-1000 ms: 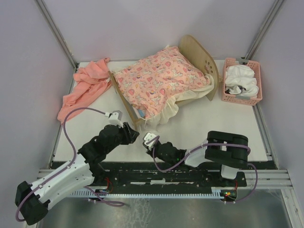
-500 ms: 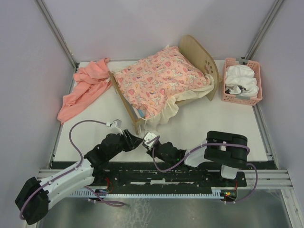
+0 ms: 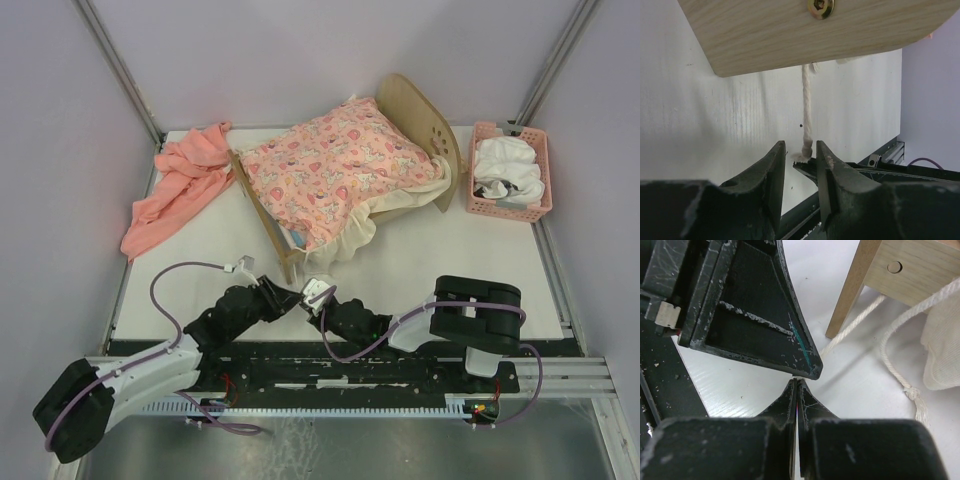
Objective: Set up the pet bed
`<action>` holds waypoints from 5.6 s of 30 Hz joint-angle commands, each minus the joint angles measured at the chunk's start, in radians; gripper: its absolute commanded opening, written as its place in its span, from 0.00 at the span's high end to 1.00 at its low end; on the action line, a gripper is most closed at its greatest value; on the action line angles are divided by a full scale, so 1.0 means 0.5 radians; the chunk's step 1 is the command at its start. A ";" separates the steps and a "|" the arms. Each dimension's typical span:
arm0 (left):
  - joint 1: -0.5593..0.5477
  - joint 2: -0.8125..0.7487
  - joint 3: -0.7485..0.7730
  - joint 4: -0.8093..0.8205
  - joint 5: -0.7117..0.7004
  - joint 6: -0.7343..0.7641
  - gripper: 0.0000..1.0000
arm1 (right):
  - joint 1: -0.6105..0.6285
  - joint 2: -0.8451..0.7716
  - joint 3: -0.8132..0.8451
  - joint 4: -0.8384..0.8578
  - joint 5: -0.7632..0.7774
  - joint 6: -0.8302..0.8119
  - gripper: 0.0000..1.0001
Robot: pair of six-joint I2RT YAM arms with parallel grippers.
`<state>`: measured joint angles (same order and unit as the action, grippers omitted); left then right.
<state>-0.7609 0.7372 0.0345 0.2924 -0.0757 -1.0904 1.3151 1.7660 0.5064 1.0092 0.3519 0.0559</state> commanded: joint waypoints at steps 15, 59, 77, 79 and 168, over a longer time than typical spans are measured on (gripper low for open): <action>-0.046 -0.100 -0.011 0.007 -0.090 0.023 0.97 | -0.199 -0.738 0.163 -1.299 0.130 -0.150 0.48; -0.068 -0.004 0.063 -0.027 -0.070 0.194 0.97 | -0.452 -0.571 0.678 -1.258 -0.953 0.258 0.98; -0.066 -0.183 0.142 -0.163 -0.033 0.093 0.97 | -0.346 -0.615 0.636 -1.381 -0.500 -0.238 0.45; -0.066 -0.200 0.187 -0.212 -0.052 0.076 0.97 | -0.350 -0.752 0.547 -1.416 -0.521 -0.455 0.42; 0.114 -0.128 0.568 -0.818 -0.025 0.359 0.97 | -0.521 -0.021 0.328 -0.208 -0.274 -0.415 0.98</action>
<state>-0.7082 0.6849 0.3222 -0.1329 -0.0948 -0.9565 1.0561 1.7321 0.6273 0.8303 0.1612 -0.2314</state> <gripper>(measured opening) 0.050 0.023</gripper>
